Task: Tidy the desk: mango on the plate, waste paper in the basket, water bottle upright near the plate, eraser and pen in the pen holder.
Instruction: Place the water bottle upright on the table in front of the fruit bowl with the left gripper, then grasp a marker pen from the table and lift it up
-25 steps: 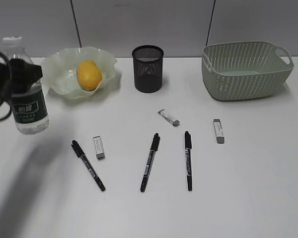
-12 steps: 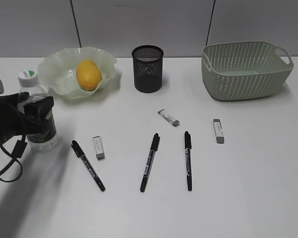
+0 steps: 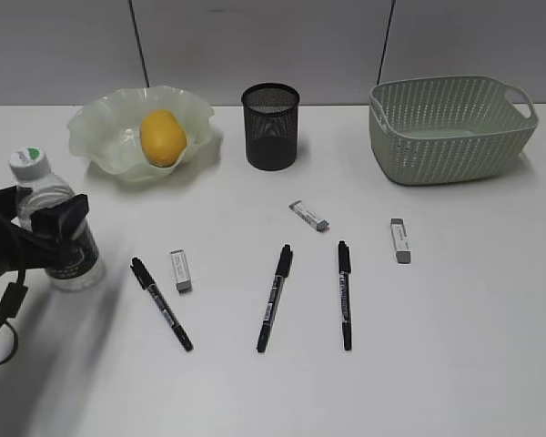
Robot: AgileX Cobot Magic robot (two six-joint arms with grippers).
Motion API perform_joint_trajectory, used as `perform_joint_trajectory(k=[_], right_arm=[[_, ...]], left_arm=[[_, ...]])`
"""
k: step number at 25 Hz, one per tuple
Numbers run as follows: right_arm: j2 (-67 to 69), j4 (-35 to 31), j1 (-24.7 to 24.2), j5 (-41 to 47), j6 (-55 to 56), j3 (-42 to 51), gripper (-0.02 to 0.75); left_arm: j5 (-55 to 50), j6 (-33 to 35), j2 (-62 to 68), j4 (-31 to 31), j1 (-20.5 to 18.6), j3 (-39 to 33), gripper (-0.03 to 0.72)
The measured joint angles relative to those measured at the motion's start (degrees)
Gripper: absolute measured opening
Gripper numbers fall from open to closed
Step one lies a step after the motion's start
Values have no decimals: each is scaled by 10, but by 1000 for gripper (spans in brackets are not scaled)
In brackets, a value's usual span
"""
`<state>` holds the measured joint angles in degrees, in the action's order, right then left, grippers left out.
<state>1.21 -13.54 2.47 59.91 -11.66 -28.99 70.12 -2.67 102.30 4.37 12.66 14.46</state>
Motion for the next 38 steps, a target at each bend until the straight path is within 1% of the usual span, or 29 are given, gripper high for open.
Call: perform_joint_trajectory(k=[4, 7, 10, 12, 13, 14, 15, 17, 20, 21, 23, 24, 26, 28, 31, 33, 38], right_arm=[[0, 0, 0, 0, 0, 0, 368], [0, 0, 0, 0, 0, 0, 341], [0, 0, 0, 0, 0, 0, 330], [0, 0, 0, 0, 0, 0, 328], [0, 0, 0, 0, 0, 0, 328], [0, 0, 0, 0, 0, 0, 328], [0, 0, 0, 0, 0, 0, 328], [0, 0, 0, 0, 0, 0, 328], [0, 0, 0, 0, 0, 0, 328], [0, 0, 0, 0, 0, 0, 328], [0, 0, 0, 0, 0, 0, 328], [0, 0, 0, 0, 0, 0, 328], [0, 0, 0, 0, 0, 0, 328], [0, 0, 0, 0, 0, 0, 328], [0, 0, 0, 0, 0, 0, 328], [0, 0, 0, 0, 0, 0, 328], [4, 0, 0, -6, 0, -4, 327]], left_arm=[[-7, 0, -56, 4, 0, -15, 631], [-7, 0, -96, 19, 0, -15, 638], [-9, 0, -142, 22, 0, -17, 640], [-34, -3, -196, 22, 0, -19, 635], [-81, -14, -238, 21, 0, -17, 626], [-153, -33, -288, 21, 0, -7, 610], [-272, -48, -342, 21, 0, 14, 596], [-544, -59, -434, 25, 0, 71, 578], [-851, -64, -556, 39, 0, 155, 540], [-923, -64, -606, 42, 0, 176, 524], [-1080, -66, -667, 44, 0, 199, 503], [-1153, -66, -695, 44, 0, 203, 498], [-1266, -66, -742, 41, 0, 204, 492], [-1346, -66, -787, 29, 0, 204, 489], [-1390, -66, -847, 11, 0, 196, 489], [-1382, -66, -892, 8, 0, 190, 482], [-1318, -58, -980, 2, 0, 167, 468]])
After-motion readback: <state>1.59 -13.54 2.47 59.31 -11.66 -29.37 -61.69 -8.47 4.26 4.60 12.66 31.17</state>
